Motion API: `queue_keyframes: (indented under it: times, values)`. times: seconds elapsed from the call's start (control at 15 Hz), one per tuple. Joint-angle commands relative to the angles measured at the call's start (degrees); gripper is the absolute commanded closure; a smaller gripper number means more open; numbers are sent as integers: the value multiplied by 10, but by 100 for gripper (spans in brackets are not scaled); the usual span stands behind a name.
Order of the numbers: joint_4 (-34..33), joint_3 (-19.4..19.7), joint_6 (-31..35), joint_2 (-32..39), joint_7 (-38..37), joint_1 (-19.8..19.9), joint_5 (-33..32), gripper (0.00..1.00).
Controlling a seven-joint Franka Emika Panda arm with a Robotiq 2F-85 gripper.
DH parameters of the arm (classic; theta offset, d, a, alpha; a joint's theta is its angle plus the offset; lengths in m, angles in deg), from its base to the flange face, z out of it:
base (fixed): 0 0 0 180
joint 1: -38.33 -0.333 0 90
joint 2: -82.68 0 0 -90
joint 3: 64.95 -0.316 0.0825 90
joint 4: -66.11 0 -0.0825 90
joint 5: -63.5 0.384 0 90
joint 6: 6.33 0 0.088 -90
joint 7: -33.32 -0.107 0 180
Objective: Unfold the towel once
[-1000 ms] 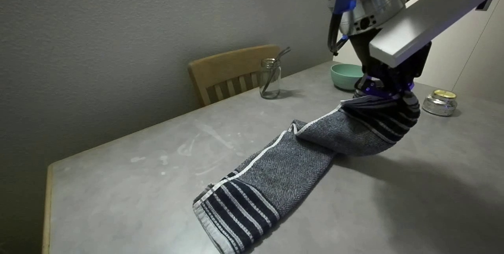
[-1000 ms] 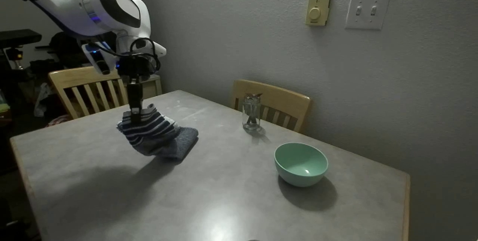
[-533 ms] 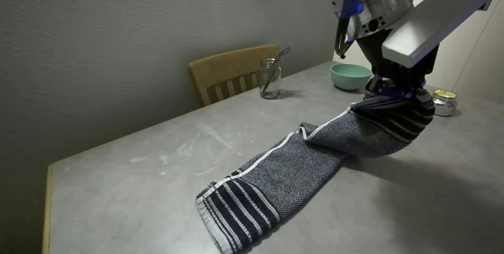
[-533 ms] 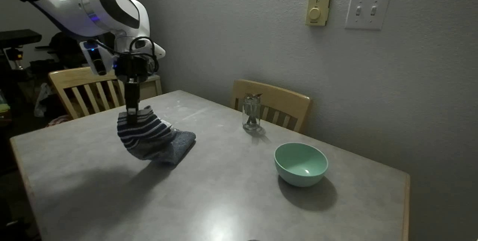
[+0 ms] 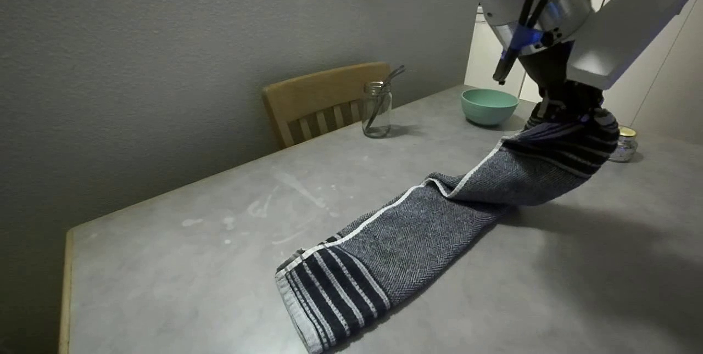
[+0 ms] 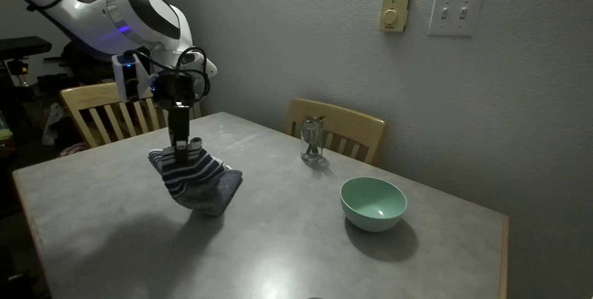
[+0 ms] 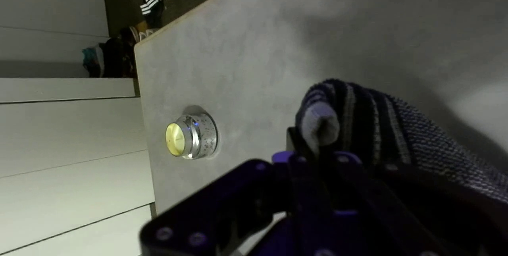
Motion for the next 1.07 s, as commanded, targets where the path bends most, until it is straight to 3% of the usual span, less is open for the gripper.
queue_keyframes:
  times: [0.0, 0.13, 0.33, 0.67, 0.8, 1.0]
  values:
    - [26, 6, 36, -40, 60, 35, -43, 99]
    - [15, 14, 53, -50, 107, 59, -58, 99]
    - [4, 30, 149, -60, 230, 105, -46, 99]
    - [-18, 57, 300, -41, 448, 180, 37, 99]
    - [-25, 30, 331, -29, 542, 230, 87, 99]
    - [-48, -22, 317, -17, 681, 299, 158, 99]
